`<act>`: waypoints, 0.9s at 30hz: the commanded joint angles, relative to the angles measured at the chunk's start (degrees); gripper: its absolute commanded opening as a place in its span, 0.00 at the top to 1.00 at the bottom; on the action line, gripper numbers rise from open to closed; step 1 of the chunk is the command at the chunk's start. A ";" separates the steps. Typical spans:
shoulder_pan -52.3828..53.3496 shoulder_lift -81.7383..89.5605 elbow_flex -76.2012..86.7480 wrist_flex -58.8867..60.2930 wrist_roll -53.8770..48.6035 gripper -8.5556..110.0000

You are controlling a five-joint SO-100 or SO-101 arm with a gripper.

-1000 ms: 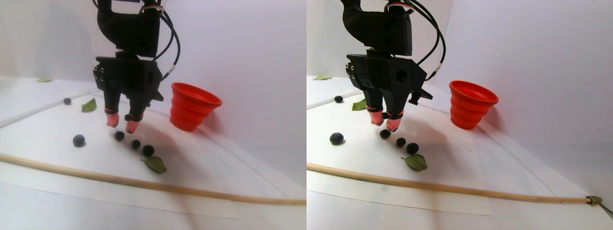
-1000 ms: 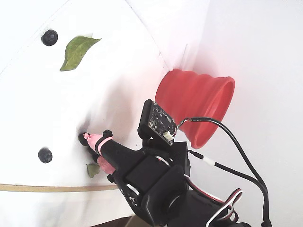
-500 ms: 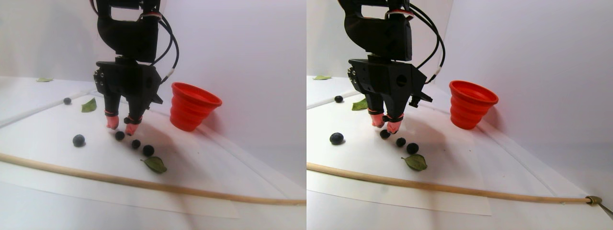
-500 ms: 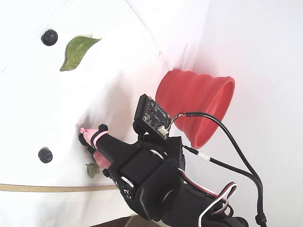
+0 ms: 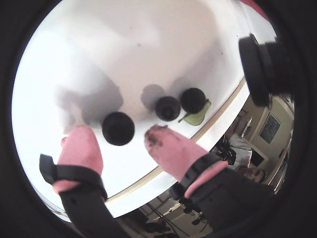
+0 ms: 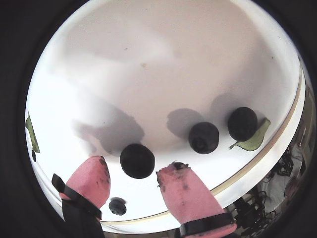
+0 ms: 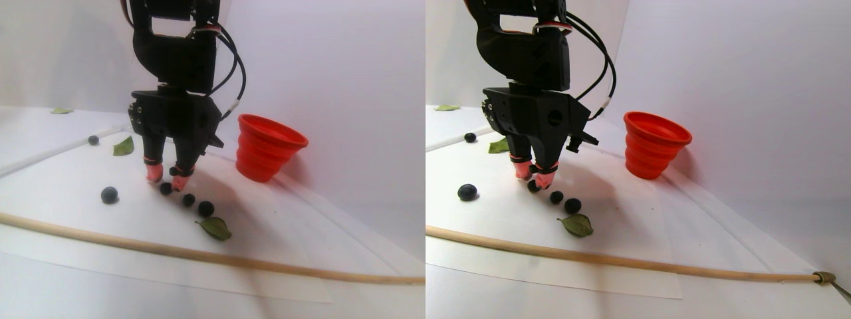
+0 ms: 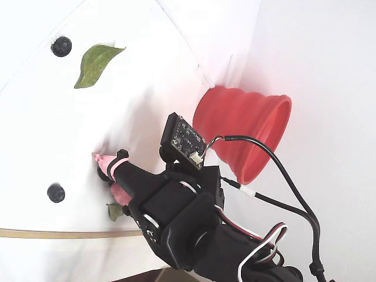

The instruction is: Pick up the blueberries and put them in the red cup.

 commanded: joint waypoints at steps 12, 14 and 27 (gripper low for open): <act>0.26 -0.70 -0.97 -2.46 0.00 0.76; 0.26 -0.97 -0.97 -2.72 0.00 0.76; 0.26 -2.90 -0.62 -4.66 0.00 0.78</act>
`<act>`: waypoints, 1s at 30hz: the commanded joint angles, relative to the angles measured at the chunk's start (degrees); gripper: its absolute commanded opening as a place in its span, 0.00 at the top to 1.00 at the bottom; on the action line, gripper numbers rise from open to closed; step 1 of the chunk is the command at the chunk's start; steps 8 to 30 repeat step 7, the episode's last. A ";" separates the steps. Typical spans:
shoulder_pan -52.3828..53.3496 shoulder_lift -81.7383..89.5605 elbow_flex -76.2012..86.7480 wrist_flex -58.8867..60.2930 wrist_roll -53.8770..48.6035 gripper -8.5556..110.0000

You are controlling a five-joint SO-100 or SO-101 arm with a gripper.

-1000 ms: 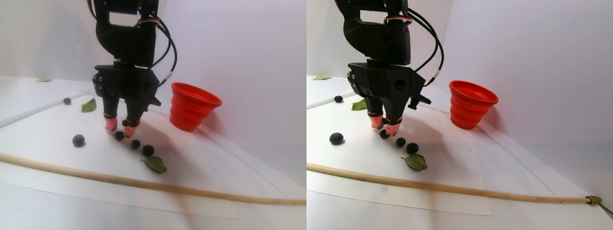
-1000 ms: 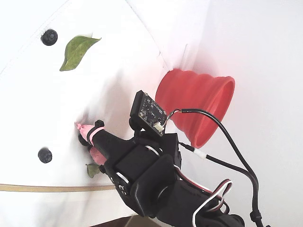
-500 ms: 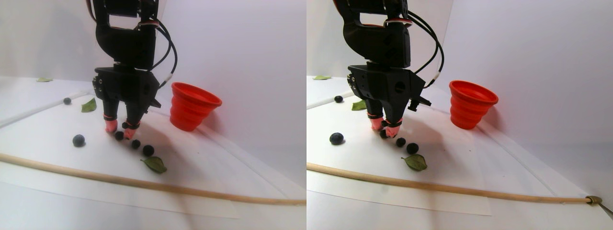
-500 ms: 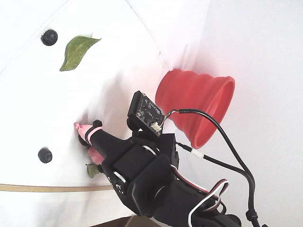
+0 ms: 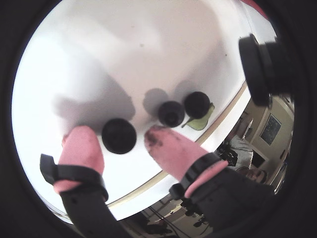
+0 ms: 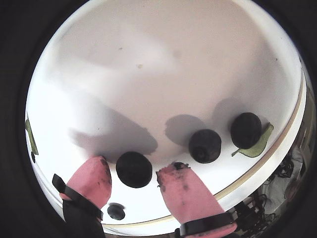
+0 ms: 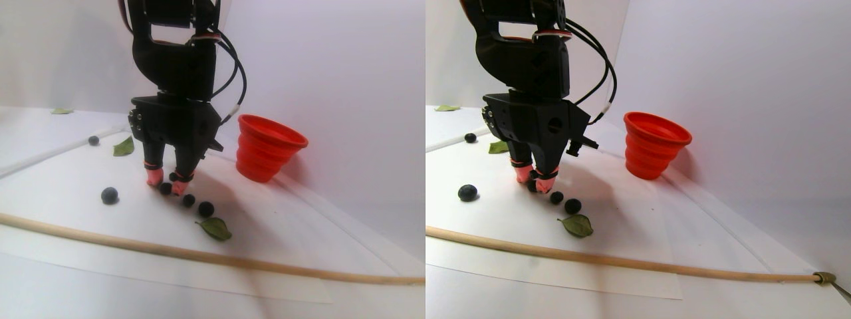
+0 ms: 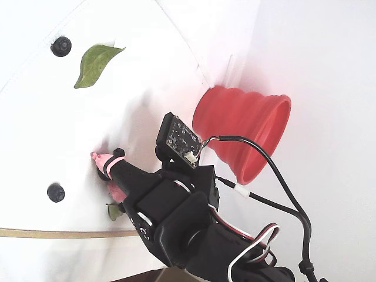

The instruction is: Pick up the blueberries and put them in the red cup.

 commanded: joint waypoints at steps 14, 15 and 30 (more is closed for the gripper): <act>0.18 0.00 0.09 -1.67 -0.35 0.80; 0.18 0.00 0.09 -1.67 -0.35 0.80; 0.18 0.00 0.09 -1.67 -0.35 0.80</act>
